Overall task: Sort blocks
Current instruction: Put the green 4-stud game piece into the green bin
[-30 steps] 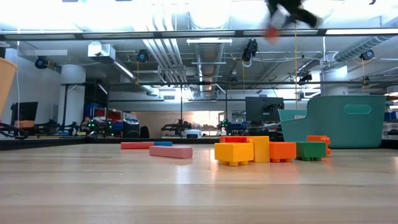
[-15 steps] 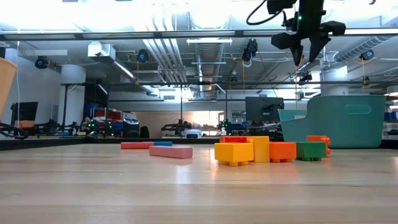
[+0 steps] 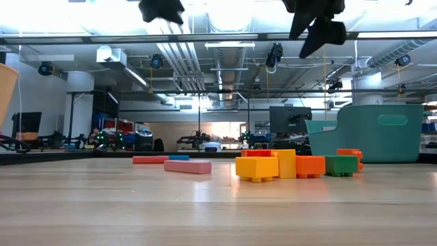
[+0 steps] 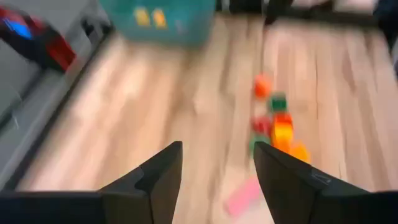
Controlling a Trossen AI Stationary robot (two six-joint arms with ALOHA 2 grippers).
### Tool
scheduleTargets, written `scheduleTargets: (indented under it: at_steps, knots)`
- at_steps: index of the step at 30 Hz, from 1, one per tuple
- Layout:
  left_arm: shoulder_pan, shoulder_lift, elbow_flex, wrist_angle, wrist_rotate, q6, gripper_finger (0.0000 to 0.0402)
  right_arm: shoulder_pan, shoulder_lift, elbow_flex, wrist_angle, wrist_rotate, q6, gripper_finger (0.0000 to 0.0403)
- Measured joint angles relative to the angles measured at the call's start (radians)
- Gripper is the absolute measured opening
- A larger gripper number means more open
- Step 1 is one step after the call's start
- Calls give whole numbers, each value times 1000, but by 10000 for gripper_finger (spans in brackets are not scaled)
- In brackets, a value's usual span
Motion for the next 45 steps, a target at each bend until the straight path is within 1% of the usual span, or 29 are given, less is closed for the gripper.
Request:
scheduleTargets:
  at_steps: [3, 8, 11, 13, 16, 18, 21, 22, 23, 27, 31, 33, 37, 39, 41, 43, 45]
  knots:
    - [-18, 18, -20, -17, 4, -12, 185, 60, 54, -44, 92, 20, 5, 251]
    - [-45, 43, -38, 36, 5, -19, 185, 78, 197, -70, 242, -2, 16, 239]
    - [-53, 47, -38, 30, 4, -32, 185, 79, 305, -66, 317, -31, -57, 226]
    - [-57, 42, -38, 0, 4, -37, 185, 77, 370, -59, 365, -81, -119, 208]
    - [-64, 22, -38, -63, 5, -60, 185, 77, 460, -49, 394, -140, -162, 160]
    - [-73, 3, -38, -97, 4, -91, 185, 81, 501, -46, 384, -144, -167, 116]
    - [-94, -25, -38, -113, 3, -137, 185, 83, 518, -44, 389, -145, -156, 47]
    - [-103, -33, -38, -110, 0, -151, 185, 83, 519, -42, 396, -145, -160, 28]
    - [-111, -41, -38, -106, -7, -161, 185, 83, 520, -42, 406, -145, -167, 20]
    - [-141, -55, -38, -84, -58, -194, 185, 77, 546, -42, 448, -143, -174, 17]
    - [-160, -57, -38, -79, -82, -218, 185, 72, 581, -39, 480, -144, -166, 11]
    - [-165, -57, -38, -76, -84, -223, 185, 69, 583, -38, 481, -122, -156, 10]
    - [-166, -57, -38, -62, -87, -222, 185, 38, 571, -34, 468, -36, -163, 9]
    - [-166, -57, -38, -52, -104, -220, 185, 10, 557, -24, 459, -29, -183, 11]
    - [-166, -57, -38, -44, -112, -219, 185, -17, 542, -6, 459, -42, -192, 14]
    - [-166, -57, -38, -39, -113, -216, 185, -39, 523, 9, 458, -98, -213, 22]
    - [-166, -57, -38, -38, -113, -216, 185, -48, 512, 23, 459, -125, -261, 36]
